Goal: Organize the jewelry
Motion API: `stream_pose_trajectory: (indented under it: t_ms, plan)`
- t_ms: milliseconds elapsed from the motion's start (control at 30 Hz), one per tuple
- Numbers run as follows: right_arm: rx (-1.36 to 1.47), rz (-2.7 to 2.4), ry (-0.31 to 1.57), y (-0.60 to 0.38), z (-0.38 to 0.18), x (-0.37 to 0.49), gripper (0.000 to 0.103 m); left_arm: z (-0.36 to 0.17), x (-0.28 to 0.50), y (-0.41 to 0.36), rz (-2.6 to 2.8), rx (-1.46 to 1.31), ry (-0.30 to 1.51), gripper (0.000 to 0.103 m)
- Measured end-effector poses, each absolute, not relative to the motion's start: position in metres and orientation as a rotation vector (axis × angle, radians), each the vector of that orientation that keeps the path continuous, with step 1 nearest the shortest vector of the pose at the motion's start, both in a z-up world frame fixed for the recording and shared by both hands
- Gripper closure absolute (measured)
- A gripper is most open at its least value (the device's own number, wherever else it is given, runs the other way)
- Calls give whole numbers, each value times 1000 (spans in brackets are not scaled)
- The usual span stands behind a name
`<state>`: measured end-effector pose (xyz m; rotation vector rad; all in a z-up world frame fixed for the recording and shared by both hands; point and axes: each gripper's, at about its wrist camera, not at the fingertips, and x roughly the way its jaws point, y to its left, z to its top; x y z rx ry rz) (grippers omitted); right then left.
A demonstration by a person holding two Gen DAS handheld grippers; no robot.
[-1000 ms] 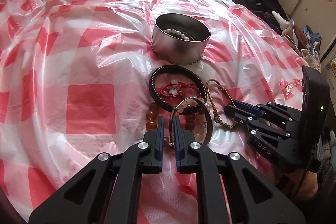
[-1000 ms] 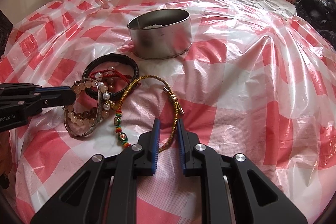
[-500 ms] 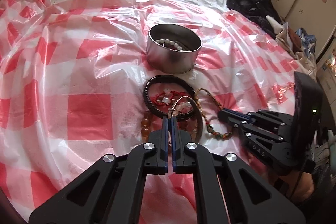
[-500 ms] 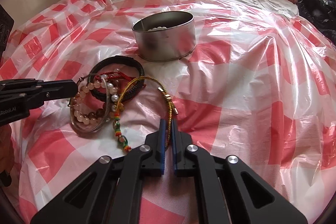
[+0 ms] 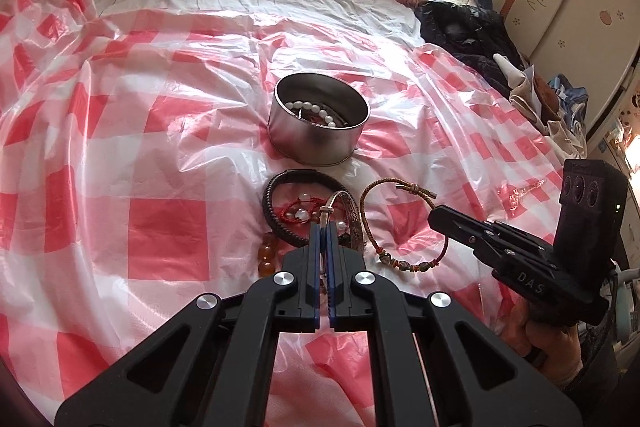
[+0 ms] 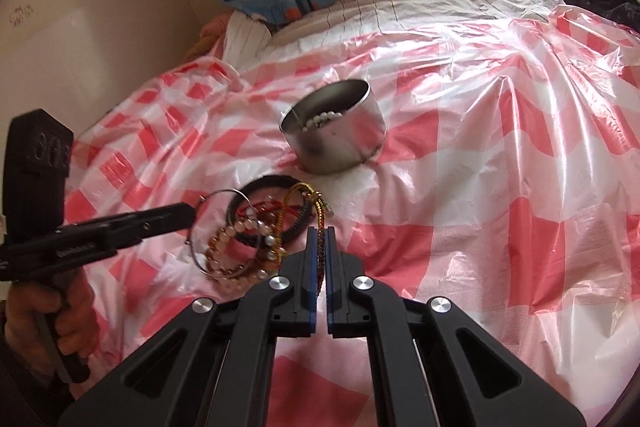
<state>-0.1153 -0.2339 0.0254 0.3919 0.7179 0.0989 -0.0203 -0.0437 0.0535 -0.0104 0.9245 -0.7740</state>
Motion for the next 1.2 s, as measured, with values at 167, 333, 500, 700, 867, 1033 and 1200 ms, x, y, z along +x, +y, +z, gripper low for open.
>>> stream_pose_trajectory:
  t_ms: [167,333,500,700,867,1033,1200]
  plan:
    - [418,135,658,-235,37,-123,99,62,-25,-47,-787,3,879,101]
    - [437,164,620,-235,44,-128,99,68,-31,-50,-762,43,834,101]
    - [462,191,610,-237,44,-129,99,71,-32,-50,-740,70,809,101]
    - [467,216,590,-235,46,-129,99,73,-35,-52,-728,104,791,101]
    - [479,224,585,-236,46,-129,99,75,-36,-53,-727,107,784,101]
    - [504,244,573,-238,50,-127,99,87,-25,-56,-785,37,790,101]
    - [506,257,548,-247,65,-117,99,107,-4,-66,-803,18,758,101]
